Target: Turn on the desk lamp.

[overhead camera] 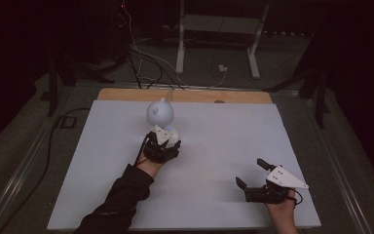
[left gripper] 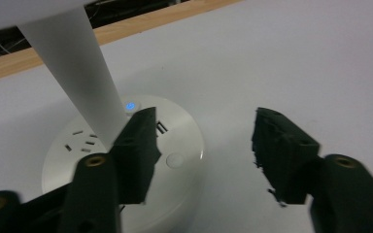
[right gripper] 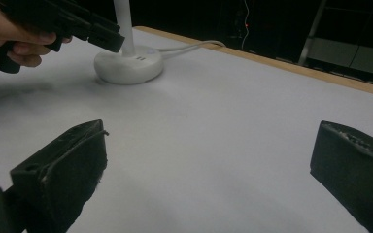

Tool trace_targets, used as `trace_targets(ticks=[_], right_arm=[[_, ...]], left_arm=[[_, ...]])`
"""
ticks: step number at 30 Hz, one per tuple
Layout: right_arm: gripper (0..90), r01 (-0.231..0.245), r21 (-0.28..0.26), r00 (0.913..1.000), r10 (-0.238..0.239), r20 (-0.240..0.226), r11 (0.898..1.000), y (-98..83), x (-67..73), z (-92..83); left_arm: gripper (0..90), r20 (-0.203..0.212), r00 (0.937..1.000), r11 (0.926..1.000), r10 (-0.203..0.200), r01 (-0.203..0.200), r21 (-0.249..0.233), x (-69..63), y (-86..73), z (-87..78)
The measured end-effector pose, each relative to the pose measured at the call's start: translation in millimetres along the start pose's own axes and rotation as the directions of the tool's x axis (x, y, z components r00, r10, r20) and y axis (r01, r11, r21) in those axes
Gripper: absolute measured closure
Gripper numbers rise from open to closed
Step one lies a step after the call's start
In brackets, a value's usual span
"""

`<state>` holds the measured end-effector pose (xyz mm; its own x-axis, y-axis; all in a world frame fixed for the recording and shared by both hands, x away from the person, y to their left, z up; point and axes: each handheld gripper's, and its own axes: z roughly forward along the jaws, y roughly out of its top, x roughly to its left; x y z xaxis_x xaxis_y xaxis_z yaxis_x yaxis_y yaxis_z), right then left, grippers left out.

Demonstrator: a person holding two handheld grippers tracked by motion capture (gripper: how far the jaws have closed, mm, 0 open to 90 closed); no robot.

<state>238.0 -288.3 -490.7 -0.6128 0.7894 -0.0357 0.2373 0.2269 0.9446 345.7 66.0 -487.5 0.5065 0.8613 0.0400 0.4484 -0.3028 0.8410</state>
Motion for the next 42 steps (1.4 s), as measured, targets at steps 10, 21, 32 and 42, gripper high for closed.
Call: trace_targets(ticks=[10, 21, 32, 42], right_arm=[[0.0, 0.001, -0.001, 1.0, -0.001, -0.001, 1.0, 0.2, -0.3, -0.2], [0.0, 0.0, 0.001, 1.0, 0.0, -0.003, 1.0, -0.2, -0.6, -0.3], [0.0, 0.002, 0.001, 1.0, -0.002, -0.003, 1.0, 0.0, -0.7, -0.7], [0.0, -0.001, 0.002, 1.0, 0.001, -0.003, 1.0, -0.2, -1.1, -0.8]], left_arm=[[66.3, -0.039, 0.9992, 0.9998, -0.009, 0.01, 0.018, 3.0, -0.8, 5.7], [83.7, -0.041, 0.9992, 0.9997, -0.007, 0.008, 0.024, 10.3, -6.7, 13.2], [90.0, -0.03, 0.9991, 0.9988, 0.028, -0.027, 0.04, 13.6, -11.8, 23.3], [90.0, -0.025, 0.999, 0.999, 0.036, -0.036, 0.027, 12.6, -11.8, 26.9]])
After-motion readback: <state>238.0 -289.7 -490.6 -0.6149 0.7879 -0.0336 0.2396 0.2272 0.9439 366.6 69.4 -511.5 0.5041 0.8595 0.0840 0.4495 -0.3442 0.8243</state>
